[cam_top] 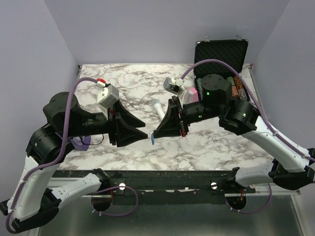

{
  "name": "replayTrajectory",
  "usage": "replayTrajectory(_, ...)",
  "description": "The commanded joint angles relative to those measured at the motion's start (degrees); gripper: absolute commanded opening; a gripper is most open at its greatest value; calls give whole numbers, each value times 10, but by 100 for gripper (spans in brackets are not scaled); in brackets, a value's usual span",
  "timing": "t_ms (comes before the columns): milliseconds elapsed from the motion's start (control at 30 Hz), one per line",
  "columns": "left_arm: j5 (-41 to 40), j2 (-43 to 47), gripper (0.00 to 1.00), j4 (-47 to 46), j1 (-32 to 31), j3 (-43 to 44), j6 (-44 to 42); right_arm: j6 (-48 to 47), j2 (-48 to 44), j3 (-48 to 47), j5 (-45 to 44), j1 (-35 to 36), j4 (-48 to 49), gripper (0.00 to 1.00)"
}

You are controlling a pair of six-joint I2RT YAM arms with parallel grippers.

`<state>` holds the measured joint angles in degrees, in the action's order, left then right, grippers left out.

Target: Remove the keys from the keyring

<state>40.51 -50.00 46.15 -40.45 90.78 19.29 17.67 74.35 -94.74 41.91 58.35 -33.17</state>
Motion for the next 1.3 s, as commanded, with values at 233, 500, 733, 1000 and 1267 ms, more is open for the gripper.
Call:
replayTrajectory(233, 40, -7, 44, -70, 1, -37, 27, -5, -16, -19, 13, 4, -8, 1)
replayTrajectory(500, 50, -10, 37, -88, 1, -47, 37, -6, -17, -19, 13, 5, -13, 1)
replayTrajectory(733, 56, -15, 22, -102, -2, -53, 51, -4, -17, -16, 12, 5, -6, 1)
replayTrajectory(1000, 61, -14, 24, -102, -7, -60, 53, -4, -17, -18, 10, 4, -5, 1)
replayTrajectory(1267, 61, -19, 25, -99, -14, -61, 51, 0, -22, -17, 5, 5, 2, 1)
